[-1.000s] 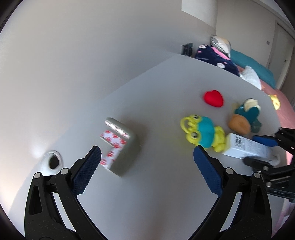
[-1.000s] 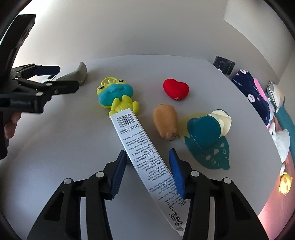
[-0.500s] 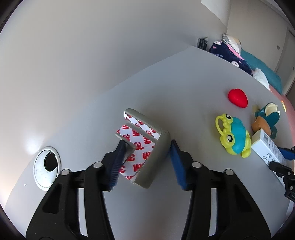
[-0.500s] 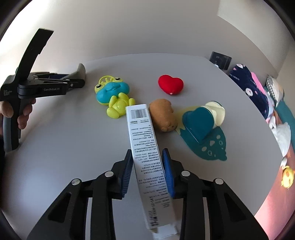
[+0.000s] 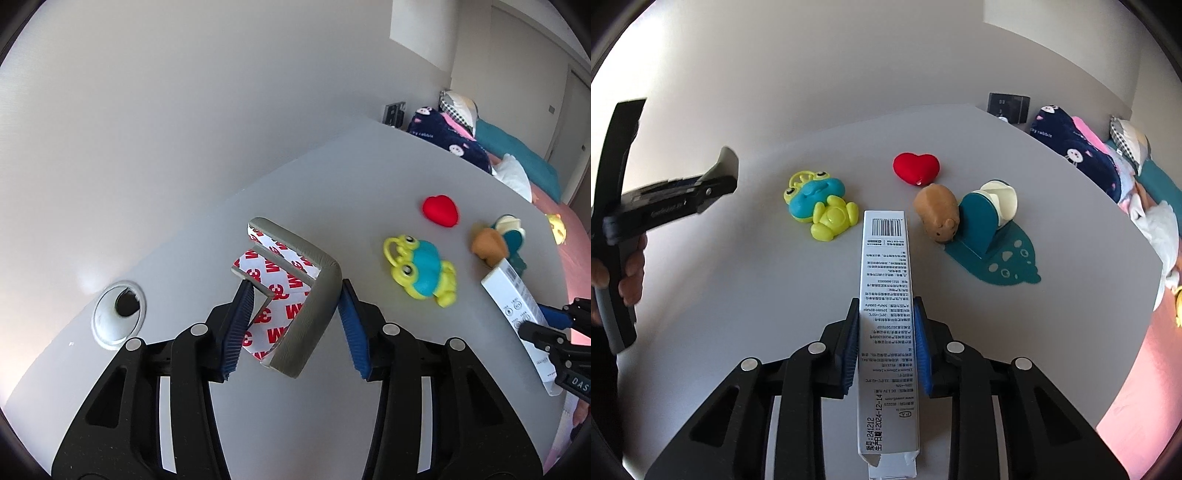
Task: Collect trash
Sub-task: 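Carry the corner guard and white box over the black bin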
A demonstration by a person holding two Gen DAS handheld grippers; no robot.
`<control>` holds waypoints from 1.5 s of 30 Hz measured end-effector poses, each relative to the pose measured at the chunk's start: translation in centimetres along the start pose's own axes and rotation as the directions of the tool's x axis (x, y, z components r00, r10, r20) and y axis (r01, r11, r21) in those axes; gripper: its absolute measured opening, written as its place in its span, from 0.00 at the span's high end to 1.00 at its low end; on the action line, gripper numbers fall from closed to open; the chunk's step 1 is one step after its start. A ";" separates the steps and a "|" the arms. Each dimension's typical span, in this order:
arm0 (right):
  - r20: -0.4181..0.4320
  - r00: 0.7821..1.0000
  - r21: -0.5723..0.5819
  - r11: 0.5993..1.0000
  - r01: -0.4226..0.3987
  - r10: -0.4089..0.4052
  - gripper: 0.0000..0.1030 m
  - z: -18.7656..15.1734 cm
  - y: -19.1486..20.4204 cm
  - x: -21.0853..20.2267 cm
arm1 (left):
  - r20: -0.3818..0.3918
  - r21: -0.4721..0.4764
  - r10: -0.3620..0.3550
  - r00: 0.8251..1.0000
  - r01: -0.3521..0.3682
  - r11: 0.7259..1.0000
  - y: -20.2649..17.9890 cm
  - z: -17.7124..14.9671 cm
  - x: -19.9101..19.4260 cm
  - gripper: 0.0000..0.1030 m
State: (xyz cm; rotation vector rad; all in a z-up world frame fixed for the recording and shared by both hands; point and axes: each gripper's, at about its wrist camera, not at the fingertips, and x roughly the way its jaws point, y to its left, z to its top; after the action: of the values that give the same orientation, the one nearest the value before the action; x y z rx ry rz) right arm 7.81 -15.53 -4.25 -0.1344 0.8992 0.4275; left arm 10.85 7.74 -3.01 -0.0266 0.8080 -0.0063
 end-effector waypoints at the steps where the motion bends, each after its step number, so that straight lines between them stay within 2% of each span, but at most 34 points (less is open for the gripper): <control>1: 0.007 1.000 0.006 1.000 0.002 -0.002 0.73 -0.1 0.1 -0.5 | 0.003 0.001 0.001 1.000 -0.001 1.000 -0.1 -0.2 -0.4 0.55; 8: 0.051 0.999 0.041 0.999 0.014 -0.016 0.73 -1.2 0.4 -3.6 | 0.019 0.029 -0.009 1.000 0.009 1.000 -2.2 -1.6 -2.7 0.55; 26: 0.123 0.988 0.159 0.985 0.072 -0.093 0.73 -5.7 -3.3 -10.5 | 0.043 0.143 -0.130 0.991 0.122 0.982 -10.3 -3.6 -7.0 0.55; 45: 0.146 0.968 0.287 0.945 0.156 -0.204 0.73 -11.1 -9.2 -16.2 | 0.010 0.277 -0.265 0.964 0.252 0.927 -20.7 -4.3 -8.1 0.55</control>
State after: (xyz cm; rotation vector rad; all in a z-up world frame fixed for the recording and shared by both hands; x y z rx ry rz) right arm -5.28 -31.96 0.99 0.0736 0.7574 0.1382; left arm 2.17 -12.92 0.42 0.1288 0.7453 -0.3668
